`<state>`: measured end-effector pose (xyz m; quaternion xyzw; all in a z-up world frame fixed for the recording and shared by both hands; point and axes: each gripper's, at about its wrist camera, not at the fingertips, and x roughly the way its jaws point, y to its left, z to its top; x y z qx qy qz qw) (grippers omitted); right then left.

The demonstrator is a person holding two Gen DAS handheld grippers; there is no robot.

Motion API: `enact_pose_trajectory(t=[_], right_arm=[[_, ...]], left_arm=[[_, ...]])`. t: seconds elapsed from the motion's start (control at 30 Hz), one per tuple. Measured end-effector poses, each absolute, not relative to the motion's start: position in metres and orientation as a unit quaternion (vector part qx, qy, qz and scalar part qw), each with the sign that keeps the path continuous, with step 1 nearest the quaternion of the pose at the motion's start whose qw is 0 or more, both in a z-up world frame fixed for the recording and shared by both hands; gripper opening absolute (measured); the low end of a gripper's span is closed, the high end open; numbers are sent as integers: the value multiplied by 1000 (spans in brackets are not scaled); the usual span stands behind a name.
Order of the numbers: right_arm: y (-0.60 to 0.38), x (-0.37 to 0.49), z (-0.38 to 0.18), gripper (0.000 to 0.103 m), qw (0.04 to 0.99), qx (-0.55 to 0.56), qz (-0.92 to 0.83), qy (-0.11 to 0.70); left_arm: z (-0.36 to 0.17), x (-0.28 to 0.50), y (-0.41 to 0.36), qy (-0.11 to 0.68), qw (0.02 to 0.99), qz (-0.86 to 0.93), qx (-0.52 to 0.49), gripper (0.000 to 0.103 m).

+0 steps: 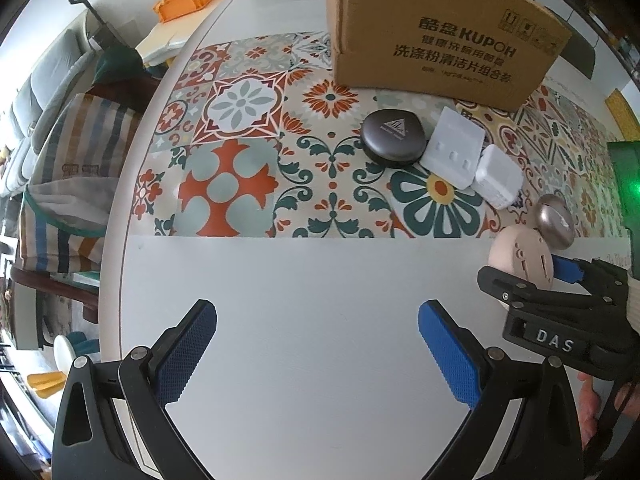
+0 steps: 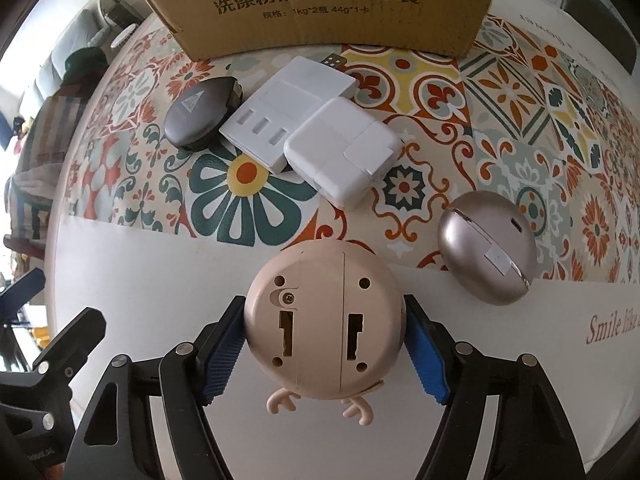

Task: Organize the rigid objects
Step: 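Lift the pink toy with the right tool while the left tool grasps the silver oval case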

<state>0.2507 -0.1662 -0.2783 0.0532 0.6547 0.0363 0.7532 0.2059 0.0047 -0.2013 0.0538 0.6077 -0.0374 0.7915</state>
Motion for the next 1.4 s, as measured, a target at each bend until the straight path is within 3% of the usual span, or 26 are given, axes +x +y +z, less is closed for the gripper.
enact_pose_trajectory(t=[0.6,1.4], right_arm=[[-239,200,-219,74,786,96,4,611],[-347,166,-224,74,780,151,-99,600]], left_arm=[[-172,197,-62,570,811,-109,74,103],[-179,201,-190,521,806,-248,134,102]])
